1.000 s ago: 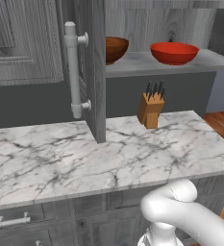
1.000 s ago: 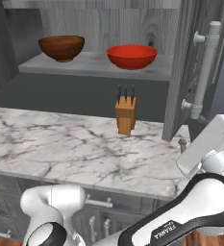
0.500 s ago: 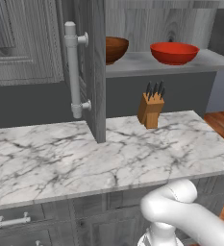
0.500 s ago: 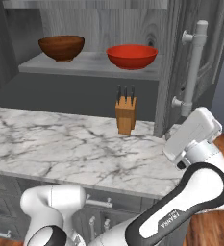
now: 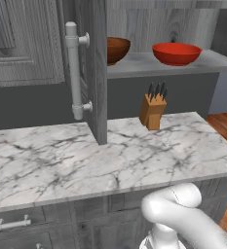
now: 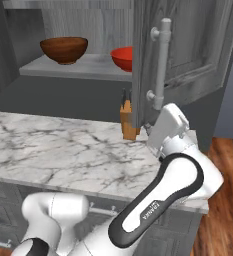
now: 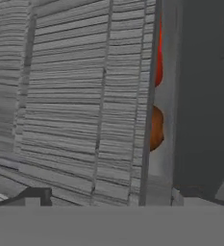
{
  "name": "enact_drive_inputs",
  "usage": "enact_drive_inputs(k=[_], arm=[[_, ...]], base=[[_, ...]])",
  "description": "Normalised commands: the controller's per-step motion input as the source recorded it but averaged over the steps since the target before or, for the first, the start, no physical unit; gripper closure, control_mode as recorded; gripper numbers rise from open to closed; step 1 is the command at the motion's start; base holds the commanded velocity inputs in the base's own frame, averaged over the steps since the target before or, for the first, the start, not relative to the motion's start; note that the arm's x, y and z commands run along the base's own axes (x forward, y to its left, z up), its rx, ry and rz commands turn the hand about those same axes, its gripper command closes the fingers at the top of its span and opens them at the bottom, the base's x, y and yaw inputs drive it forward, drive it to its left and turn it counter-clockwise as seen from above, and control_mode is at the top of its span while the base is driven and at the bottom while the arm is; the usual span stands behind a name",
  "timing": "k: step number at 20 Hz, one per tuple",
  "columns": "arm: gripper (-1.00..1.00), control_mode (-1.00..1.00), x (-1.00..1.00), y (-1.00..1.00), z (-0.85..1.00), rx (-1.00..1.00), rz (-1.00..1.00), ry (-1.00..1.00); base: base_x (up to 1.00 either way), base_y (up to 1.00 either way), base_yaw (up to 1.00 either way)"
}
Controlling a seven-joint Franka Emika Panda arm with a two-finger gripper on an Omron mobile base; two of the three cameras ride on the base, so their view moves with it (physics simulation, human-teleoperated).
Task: Open the cabinet. Pick the bowls from the counter and place them in the cabinet. Then close the cabinet.
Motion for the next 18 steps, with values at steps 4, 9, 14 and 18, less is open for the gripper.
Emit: enact_drive_inputs(k=[4, 9, 14, 18], arm=[[-1.0, -1.0, 0.46, 0.88, 0.09, -0.07, -0.24, -0.18], [-1.0, -1.0, 0.5, 0.24, 0.42, -0.03, -0.34, -0.04], [-1.0, -1.0, 0.73, 0.01, 0.34, 0.0, -0.4, 0.15], [-1.0, -1.0, 0.72, 0.0, 0.28, 0.0, -0.42, 0.36]], base=[[0.0, 0.0, 0.0], [0.0, 0.0, 0.0], [0.0, 0.0, 0.0], [0.0, 0.0, 0.0]])
